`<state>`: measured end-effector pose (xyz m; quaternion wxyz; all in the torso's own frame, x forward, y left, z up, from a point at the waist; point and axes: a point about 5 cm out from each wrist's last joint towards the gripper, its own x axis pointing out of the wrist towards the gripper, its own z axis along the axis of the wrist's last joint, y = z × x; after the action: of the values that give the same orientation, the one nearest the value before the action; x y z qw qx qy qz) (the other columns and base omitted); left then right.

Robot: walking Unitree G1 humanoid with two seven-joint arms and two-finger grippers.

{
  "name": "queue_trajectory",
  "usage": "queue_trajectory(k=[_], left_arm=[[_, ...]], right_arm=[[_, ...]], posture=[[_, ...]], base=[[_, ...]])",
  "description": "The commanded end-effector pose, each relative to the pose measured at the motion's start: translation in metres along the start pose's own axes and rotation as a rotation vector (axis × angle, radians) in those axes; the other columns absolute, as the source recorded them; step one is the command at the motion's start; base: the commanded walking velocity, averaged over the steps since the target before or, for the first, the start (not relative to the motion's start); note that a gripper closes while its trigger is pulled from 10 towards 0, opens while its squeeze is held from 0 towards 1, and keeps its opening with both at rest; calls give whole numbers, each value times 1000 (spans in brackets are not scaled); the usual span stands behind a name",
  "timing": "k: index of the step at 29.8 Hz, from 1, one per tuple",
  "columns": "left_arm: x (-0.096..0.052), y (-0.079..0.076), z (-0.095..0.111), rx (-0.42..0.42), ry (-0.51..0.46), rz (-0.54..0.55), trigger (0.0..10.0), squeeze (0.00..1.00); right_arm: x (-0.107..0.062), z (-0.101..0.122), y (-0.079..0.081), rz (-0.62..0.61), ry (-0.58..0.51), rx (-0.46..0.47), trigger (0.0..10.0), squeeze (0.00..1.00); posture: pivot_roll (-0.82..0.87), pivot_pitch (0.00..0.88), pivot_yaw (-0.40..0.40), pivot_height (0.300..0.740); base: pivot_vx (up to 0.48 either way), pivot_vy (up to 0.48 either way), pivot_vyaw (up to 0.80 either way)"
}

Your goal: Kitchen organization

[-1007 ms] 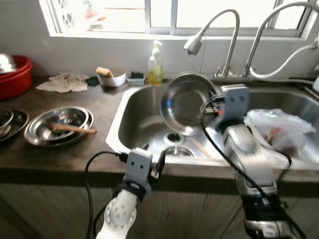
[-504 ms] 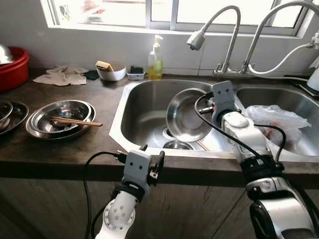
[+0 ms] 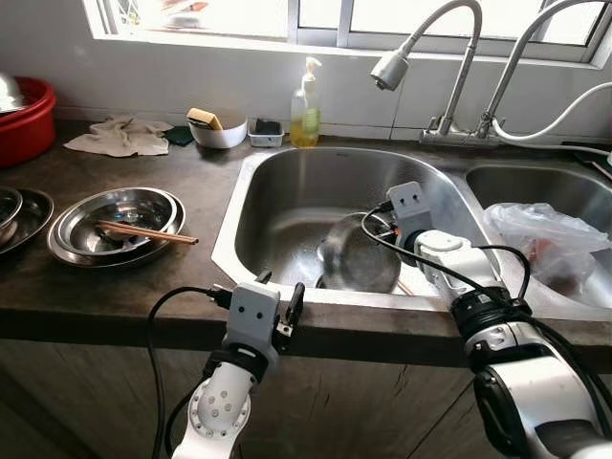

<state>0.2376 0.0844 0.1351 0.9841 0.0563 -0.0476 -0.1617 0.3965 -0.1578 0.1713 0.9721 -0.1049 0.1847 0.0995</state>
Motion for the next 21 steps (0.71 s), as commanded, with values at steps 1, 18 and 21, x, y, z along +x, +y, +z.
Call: queue_trajectory(k=[1, 18, 21], left_arm=[[-2, 0, 3, 9, 2, -5, 10000, 0], [2, 1, 3, 10, 5, -7, 10000, 0], [4, 1, 3, 10, 1, -11, 10000, 0]], right_arm=[[-1, 10, -7, -16, -31, 8, 10000, 1000], [-50, 49, -16, -168, -523, 89, 10000, 0], [-75, 41, -8, -177, -619, 111, 10000, 0]], posture=[[23, 34, -78, 740], [13, 16, -64, 740], [8, 6, -57, 740]], base=[[0, 0, 0], [0, 0, 0], [0, 0, 0]])
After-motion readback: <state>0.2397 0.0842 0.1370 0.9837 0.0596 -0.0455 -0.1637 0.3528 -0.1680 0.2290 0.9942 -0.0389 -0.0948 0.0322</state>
